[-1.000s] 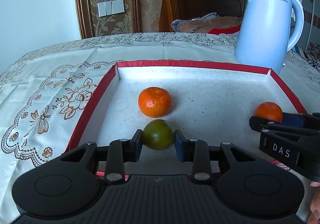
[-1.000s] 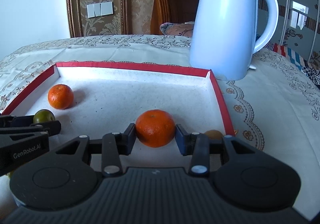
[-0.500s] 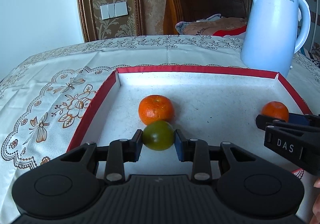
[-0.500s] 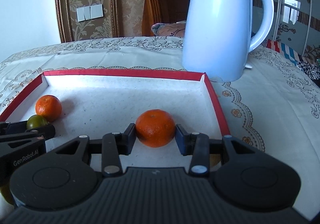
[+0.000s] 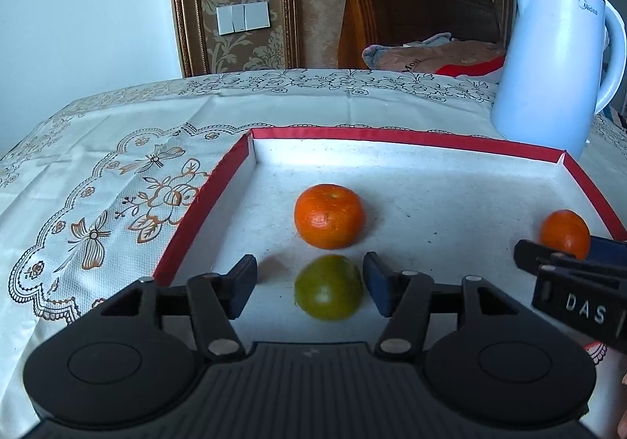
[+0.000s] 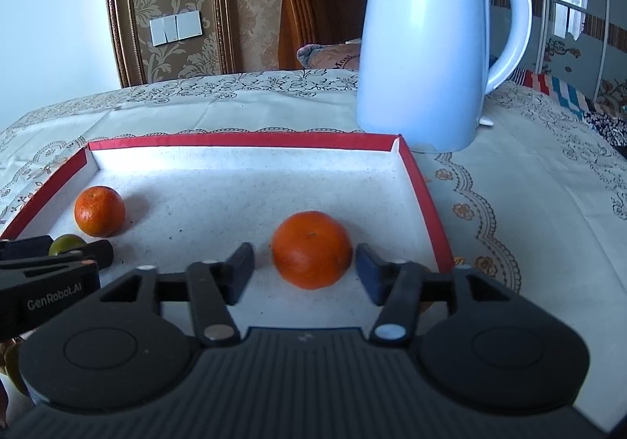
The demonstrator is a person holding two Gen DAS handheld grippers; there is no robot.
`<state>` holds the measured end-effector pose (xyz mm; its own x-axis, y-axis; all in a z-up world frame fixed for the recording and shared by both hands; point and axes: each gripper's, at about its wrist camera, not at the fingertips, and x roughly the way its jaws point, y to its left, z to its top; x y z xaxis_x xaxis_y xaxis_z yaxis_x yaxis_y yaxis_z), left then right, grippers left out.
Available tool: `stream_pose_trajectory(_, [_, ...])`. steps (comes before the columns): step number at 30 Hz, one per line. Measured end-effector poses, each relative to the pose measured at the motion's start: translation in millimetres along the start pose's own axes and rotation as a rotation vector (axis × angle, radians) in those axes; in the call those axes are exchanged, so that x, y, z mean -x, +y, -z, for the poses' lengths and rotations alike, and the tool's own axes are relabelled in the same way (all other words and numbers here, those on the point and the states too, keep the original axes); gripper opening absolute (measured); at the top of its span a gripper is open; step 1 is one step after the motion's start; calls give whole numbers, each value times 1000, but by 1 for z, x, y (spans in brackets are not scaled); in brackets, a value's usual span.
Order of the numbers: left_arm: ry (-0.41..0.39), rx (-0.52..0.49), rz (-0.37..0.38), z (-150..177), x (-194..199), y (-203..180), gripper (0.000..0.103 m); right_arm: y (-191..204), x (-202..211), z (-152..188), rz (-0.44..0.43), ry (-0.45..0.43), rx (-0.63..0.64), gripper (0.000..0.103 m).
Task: Organize fruits
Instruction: 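Open both grippers to drop the mandarin and green fruit into the tray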
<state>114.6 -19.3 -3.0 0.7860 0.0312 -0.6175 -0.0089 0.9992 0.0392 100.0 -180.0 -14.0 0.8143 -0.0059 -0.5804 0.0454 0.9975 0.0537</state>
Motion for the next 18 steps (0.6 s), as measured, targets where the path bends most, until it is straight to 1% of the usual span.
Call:
stream_pose_trajectory(2, [-3, -5, -2, 0, 0, 0, 61, 2, 2, 1, 6, -13, 10, 73])
stream_pose_trajectory(3, [-3, -7, -1, 1, 0, -1, 65, 3, 4, 1, 8, -22, 14, 76])
stream_pose_trajectory(5, [-2, -9, 2, 2, 0, -1, 68, 4, 6, 2, 14, -33, 21, 77])
stream_pose_trajectory(13, [-1, -5, 26, 4, 2, 1, 69, 6, 13, 6, 15, -52, 28, 84])
stream_pose_trajectory(15, [0, -6, 27, 5, 3, 1, 74, 6, 15, 7, 13, -58, 32, 88])
stream_pose_trajectory(18, [-3, -14, 27, 6, 4, 1, 75, 7, 17, 8, 23, -69, 37, 90])
